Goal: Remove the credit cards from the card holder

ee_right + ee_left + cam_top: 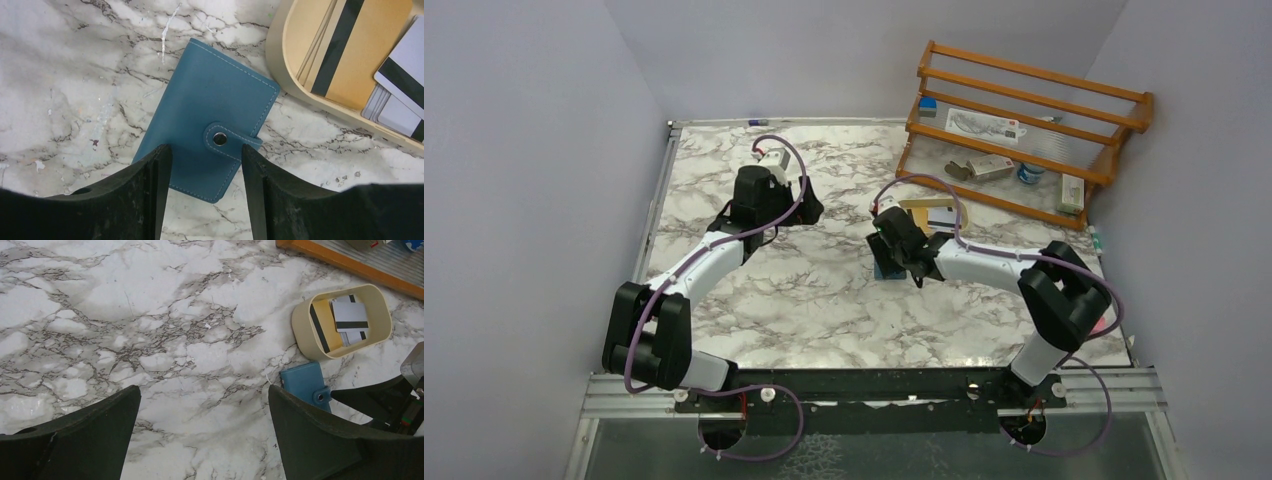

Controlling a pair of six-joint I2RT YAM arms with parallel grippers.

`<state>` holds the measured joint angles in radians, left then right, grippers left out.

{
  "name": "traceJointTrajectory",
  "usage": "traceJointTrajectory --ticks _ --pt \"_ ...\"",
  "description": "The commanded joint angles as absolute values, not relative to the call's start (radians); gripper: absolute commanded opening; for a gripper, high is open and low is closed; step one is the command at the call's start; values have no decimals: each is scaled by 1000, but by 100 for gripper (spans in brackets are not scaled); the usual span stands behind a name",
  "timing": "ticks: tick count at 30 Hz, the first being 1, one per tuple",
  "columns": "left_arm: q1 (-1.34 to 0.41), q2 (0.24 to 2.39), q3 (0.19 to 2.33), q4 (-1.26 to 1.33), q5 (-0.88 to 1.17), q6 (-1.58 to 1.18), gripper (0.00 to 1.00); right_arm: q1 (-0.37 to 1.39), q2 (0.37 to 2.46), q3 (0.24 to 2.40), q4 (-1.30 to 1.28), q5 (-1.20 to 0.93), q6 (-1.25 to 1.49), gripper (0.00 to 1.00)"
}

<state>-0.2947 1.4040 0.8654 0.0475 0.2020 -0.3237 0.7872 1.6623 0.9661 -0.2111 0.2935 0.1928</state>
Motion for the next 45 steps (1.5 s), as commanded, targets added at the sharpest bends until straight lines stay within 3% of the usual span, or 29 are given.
traceJointTrajectory --ticks 1,18,25,31,45 --pt "-295 1374 868 17 221 -303 98 763 1693 977 -119 279 176 57" --pt "-295 1374 891 -32 224 -278 97 713 1717 917 -78 193 246 45" --pt "-298 1362 864 -33 326 -321 96 712 1608 809 -43 164 272 60" --pt "-331 1356 815 -22 325 -351 95 713 1597 776 -32 137 275 61" --pt "-354 1350 816 -28 323 -372 95 712 1535 659 -10 129 343 48"
